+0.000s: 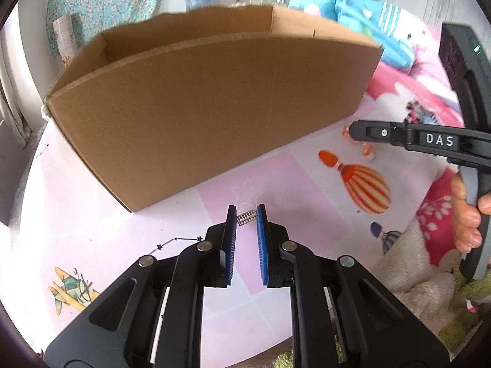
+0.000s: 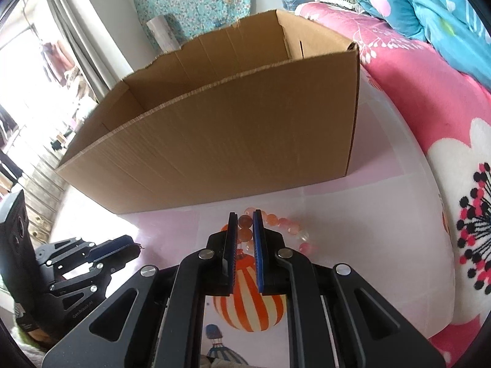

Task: Organize jewelry
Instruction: 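Lift the clasp and bracelet and carry both tools over the box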

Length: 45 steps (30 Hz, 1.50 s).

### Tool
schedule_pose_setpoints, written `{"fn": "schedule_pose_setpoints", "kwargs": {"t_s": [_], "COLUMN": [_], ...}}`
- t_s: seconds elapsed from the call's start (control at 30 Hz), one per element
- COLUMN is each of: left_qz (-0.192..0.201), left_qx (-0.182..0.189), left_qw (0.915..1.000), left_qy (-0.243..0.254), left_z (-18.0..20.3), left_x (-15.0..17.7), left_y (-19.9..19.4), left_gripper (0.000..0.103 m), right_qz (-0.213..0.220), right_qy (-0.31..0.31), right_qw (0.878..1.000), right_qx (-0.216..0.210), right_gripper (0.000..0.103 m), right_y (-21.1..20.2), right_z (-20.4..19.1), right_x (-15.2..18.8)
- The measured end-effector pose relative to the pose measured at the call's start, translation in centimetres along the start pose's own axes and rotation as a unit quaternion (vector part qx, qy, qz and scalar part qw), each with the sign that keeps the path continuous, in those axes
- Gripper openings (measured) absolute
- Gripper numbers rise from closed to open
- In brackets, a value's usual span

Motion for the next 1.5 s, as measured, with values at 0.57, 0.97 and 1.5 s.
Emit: {"fn": "schedule_pose_setpoints", "kwargs": {"t_s": [0.57,0.97,1.5], "left_qz": [0.123,0.122,-0.038], "left_qx": [0.086,0.054,-0.076], "left_qw": [0.9885,0.9911,0.9962], "left_qy": [0.019,-0.005,-0.017], "left_z": [-0.7,-3.6,-8.3], "left_x": [-1.0,-9.4,-13.1], "left_y": [-11.6,-11.5,-0.1], "left_gripper": [0.012,0.012,0.02], "right_qz": [0.09,0.175,0.115], "right_qy": [0.04,0.001,-0.003], "right_qw": [0.984,0.965,0.975], "right_qx": [-0.149,-0.194,-0.191], "right_gripper": [0.01,0.01,0.01], "right_y": [-7.3,-12.9,-7.4], "right_z": [-1.5,-3.1,-0.7], "right_x": [-2.0,-7.8,-11.8]}}
Point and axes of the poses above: each gripper's, at about its wrist camera, not at the fingertips, and y roughly the way its jaws point, z to its right, x to its underside, the point moved 6 cm from there along y, roughly the way its jaws point, and after that the axes turned 8 degrees about -z, right-handed, at the moved point
